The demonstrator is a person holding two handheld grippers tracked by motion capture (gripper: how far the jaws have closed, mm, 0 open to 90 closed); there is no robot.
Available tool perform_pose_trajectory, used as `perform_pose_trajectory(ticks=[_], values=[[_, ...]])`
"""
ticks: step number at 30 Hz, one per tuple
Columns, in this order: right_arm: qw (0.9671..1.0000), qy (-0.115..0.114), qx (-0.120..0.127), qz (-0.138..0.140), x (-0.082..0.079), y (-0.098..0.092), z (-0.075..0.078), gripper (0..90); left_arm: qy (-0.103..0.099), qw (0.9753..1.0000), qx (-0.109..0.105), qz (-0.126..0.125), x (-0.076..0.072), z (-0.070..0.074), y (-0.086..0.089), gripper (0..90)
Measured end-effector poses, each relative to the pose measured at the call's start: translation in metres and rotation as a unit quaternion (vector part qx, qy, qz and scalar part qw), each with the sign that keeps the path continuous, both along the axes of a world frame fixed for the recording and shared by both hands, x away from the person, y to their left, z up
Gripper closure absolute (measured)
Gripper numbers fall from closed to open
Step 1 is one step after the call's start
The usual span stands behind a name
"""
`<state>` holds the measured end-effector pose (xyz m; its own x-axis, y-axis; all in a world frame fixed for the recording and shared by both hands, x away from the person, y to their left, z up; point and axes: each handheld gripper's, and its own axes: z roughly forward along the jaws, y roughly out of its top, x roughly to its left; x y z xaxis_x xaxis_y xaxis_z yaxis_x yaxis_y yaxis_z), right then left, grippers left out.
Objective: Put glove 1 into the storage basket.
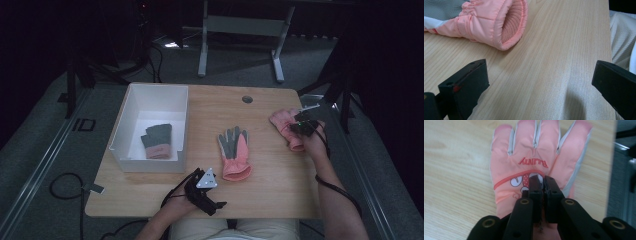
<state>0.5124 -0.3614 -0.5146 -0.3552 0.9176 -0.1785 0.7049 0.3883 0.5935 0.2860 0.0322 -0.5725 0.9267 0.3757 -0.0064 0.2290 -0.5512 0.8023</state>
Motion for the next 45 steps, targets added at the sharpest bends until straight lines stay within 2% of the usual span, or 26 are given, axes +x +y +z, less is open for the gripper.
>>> perform_pose_trajectory(ticks=[3, 6, 9, 11, 13, 16, 18, 19, 20, 23, 24, 27, 28, 31, 34, 36, 40, 45], values=[[0.9996, -0.014, 0.005, -0.022, -0.01, 0.003, 0.013, 86.8, -0.001, 1.0, -0.002, 0.0, -0.001, 0.001, 0.001, 0.3], [0.9978, -0.036, 0.03, -0.046, -0.028, 0.003, 0.033, 87.2, -0.002, 1.0, -0.002, 0.001, -0.001, 0.0, 0.001, 0.3], [0.9964, -0.043, 0.052, -0.051, -0.046, 0.006, 0.049, 87.5, -0.004, 1.0, -0.004, 0.002, -0.002, 0.0, 0.001, 0.3], [0.9963, -0.05, 0.049, -0.049, -0.061, 0.011, 0.061, 87.5, -0.004, 1.0, -0.005, 0.003, -0.002, 0.0, 0.001, 0.3], [0.9957, -0.053, 0.058, -0.049, -0.075, 0.017, 0.073, 87.5, -0.005, 1.0, -0.003, 0.003, -0.002, 0.0, 0.001, 0.3], [0.9918, -0.077, 0.082, -0.061, -0.099, 0.025, 0.09, 87.4, -0.008, 1.0, -0.003, 0.002, -0.002, 0.001, 0.0, 0.3], [0.9898, -0.084, 0.097, -0.062, -0.113, 0.031, 0.095, 87.4, -0.007, 1.0, -0.002, 0.0, -0.002, 0.001, 0.001, 0.3], [0.9898, -0.084, 0.097, -0.062, -0.113, 0.031, 0.095, 87.4, -0.007, 1.0, -0.002, 0.0, -0.002, 0.001, 0.001, 0.3], [0.9881, -0.088, 0.107, -0.068, -0.125, 0.036, 0.098, 87.3, -0.008, 1.0, -0.001, -0.002, -0.003, 0.001, 0.0, 0.3], [0.9874, -0.09, 0.108, -0.072, -0.133, 0.041, 0.098, 87.3, -0.01, 0.9999, -0.001, -0.003, -0.003, 0.001, 0.0, 0.3], [0.9869, -0.084, 0.114, -0.076, -0.141, 0.045, 0.094, 87.3, -0.009, 0.9999, -0.001, -0.004, -0.003, 0.001, 0.0, 0.3], [0.9844, -0.084, 0.126, -0.09, -0.148, 0.048, 0.086, 87.3, -0.013, 0.9999, 0.001, -0.004, -0.004, 0.001, -0.001, 0.3], [0.9832, -0.084, 0.129, -0.098, -0.152, 0.05, 0.078, 87.3, -0.013, 0.9999, 0.001, -0.004, -0.004, 0.001, -0.001, 0.3], [0.9854, -0.063, 0.121, -0.102, -0.154, 0.058, 0.058, 87.2, -0.013, 0.9999, 0.001, -0.006, -0.003, 0.001, -0.001, 0.3], [0.9868, -0.051, 0.111, -0.106, -0.152, 0.063, 0.043, 87.2, -0.014, 0.9999, 0.002, -0.006, -0.004, 0.001, -0.001, 0.3], [0.986, -0.044, 0.116, -0.112, -0.149, 0.063, 0.037, 87.2, -0.015, 0.9999, 0.003, -0.007, -0.004, 0.001, -0.001, 0.3], [0.9876, -0.032, 0.109, -0.108, -0.141, 0.07, 0.026, 87.1, -0.016, 0.9998, 0.005, -0.007, -0.004, 0.001, -0.001, 0.3], [0.9873, -0.019, 0.118, -0.105, -0.131, 0.077, 0.016, 86.9, -0.017, 0.9998, 0.005, -0.008, -0.004, 0.001, -0.002, 0.3]])
